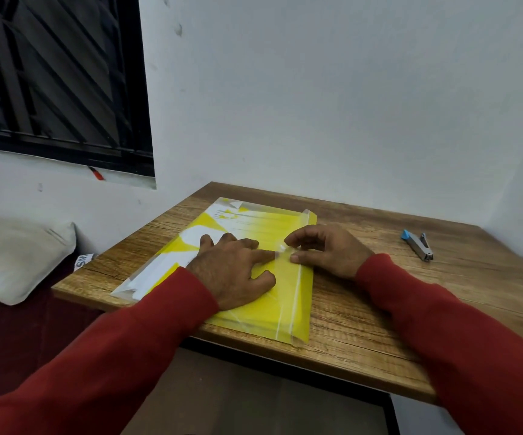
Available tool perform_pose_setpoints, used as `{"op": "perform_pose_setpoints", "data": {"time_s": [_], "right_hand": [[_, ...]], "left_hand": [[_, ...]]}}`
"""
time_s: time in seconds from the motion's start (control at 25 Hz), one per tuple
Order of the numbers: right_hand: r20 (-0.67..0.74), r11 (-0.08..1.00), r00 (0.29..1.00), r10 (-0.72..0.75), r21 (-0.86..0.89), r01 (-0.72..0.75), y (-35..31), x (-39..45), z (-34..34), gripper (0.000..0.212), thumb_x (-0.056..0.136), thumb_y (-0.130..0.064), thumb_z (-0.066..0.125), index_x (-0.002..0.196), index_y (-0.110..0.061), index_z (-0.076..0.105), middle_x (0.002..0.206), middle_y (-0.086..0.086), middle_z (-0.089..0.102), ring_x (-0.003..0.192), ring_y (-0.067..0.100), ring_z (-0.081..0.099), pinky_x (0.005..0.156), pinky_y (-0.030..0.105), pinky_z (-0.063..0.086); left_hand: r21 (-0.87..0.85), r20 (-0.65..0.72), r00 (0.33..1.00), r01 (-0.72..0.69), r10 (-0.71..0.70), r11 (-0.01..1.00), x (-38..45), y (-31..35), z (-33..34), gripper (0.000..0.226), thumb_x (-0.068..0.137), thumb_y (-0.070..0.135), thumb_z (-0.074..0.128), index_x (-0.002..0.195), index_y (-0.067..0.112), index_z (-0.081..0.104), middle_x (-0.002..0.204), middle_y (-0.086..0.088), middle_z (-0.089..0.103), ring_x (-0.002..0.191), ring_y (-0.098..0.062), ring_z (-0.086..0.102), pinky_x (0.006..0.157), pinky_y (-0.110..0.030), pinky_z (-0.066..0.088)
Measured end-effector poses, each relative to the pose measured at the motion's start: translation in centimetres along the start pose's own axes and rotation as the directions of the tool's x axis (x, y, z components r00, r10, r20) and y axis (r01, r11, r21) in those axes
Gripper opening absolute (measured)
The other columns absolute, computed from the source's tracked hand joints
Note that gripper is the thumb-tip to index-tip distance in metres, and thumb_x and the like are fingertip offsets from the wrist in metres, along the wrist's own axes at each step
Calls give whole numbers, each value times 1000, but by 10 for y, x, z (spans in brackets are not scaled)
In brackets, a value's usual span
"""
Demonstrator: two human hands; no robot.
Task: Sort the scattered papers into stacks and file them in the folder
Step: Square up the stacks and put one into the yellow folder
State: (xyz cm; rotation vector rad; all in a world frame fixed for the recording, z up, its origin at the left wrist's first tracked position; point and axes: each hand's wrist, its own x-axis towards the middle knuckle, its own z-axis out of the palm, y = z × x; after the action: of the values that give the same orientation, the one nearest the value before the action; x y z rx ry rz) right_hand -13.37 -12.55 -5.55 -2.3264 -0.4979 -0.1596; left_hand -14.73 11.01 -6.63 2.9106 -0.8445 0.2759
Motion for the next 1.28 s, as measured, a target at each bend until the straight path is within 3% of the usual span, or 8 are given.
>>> {"op": "perform_pose_setpoints", "data": {"time_s": [0.08,0.16,0.28,0.44,0.64,0.84,1.28], "right_hand": [[-7,1000,1000,6,-13,-6,1,1,0,36,83,-18,78,117,-16,69,115,-7,70,108,5,64,95,12,47],[-12,996,1000,-13,-87,12,2,1,-1,35,85,-20,77,119,-16,70,116,-5,70,108,6,64,93,8,45],[13,987,999,-43,-155,44,1,0,1,33,87,-23,74,120,-20,70,117,-6,70,110,5,63,96,11,45],[31,967,997,-75,-243,81,1,0,0,34,90,-26,71,124,-23,67,119,-8,69,110,5,62,96,14,45],[71,930,990,-124,-340,141,-2,1,1,32,94,-28,66,125,-22,68,130,-3,65,118,8,57,102,21,42],[93,934,992,-83,-341,110,-1,2,2,30,95,-27,65,125,-22,68,132,-5,60,120,8,54,94,3,32],[116,867,981,-156,-459,192,-9,6,0,27,95,-24,63,120,-17,71,127,2,65,116,15,59,96,18,37]], "left_hand": [[-47,-26,999,35,-36,998,0,0,-1,63,76,66,24,130,40,45,127,7,60,122,-22,46,101,-52,29],[-80,-36,999,38,-41,996,0,1,-1,59,78,64,28,129,36,37,118,6,62,117,-22,48,99,-51,30],[-37,-23,1000,10,-11,999,-2,1,1,72,75,68,18,144,46,23,136,10,57,122,-23,46,100,-54,30],[-6,-17,1000,16,-16,1000,-1,2,0,83,70,69,8,146,47,29,147,15,48,128,-21,43,103,-54,28],[10,-17,1000,19,-19,1000,0,2,0,84,68,70,7,144,47,35,149,16,44,130,-21,41,103,-54,28],[14,-19,1000,24,-23,1000,-1,4,-1,82,70,69,9,143,43,35,149,14,45,130,-21,41,104,-53,28],[18,-23,999,35,-34,999,-1,4,1,68,76,67,17,136,41,40,144,13,50,129,-20,43,102,-52,28]]}}
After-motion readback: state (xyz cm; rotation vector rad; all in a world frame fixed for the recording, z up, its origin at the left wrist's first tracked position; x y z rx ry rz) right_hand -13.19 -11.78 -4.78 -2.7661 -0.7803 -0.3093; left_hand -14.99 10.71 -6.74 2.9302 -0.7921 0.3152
